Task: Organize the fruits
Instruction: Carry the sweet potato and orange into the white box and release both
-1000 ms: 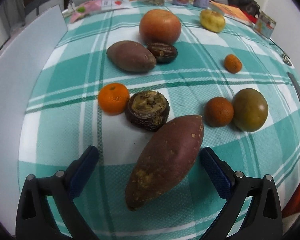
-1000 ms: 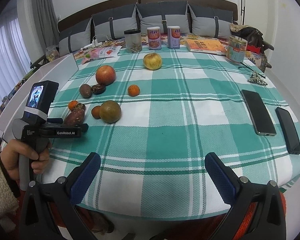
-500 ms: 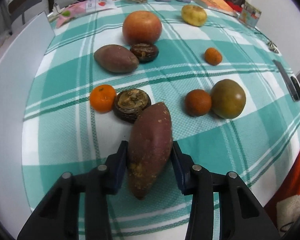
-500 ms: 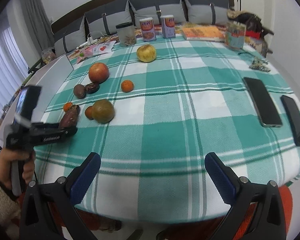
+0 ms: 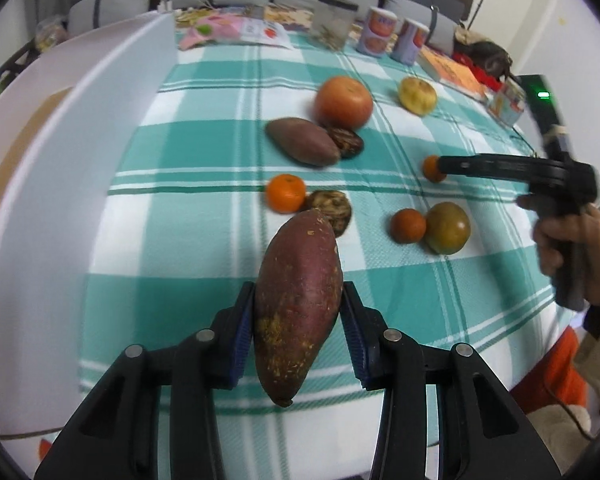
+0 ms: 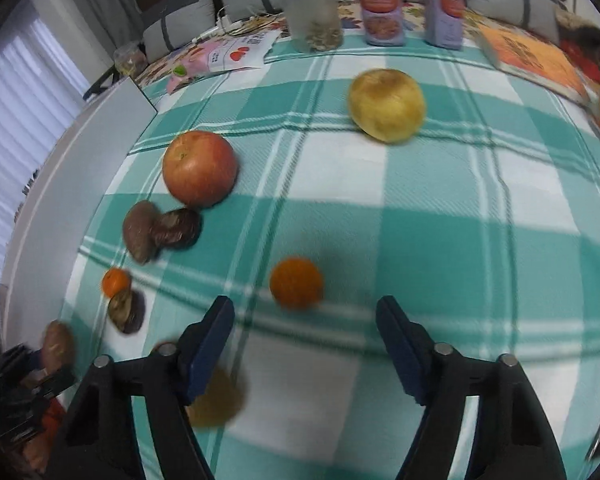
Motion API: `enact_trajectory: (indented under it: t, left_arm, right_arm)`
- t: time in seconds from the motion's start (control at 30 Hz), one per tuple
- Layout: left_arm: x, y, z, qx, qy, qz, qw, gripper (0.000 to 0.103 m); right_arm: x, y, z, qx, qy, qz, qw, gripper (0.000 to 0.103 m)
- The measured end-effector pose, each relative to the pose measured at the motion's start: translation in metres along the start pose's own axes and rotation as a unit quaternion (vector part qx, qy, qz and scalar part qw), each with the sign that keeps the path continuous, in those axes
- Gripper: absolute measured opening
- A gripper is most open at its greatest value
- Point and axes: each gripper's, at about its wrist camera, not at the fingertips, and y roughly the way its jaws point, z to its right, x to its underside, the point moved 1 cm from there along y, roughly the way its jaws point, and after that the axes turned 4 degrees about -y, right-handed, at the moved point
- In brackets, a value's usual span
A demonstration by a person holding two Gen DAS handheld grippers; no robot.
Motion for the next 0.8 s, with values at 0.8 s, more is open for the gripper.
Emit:
enact_trajectory:
  t: [0.8]
  left_arm:
    - [-0.041, -0.131, -0.17, -0.057, -0.149, 0.078, 0.9841, 0.042]
  right_arm:
    - [-0.044, -0.085, -0.294, -0.205, -0.206, 0.006, 0.957, 0.03]
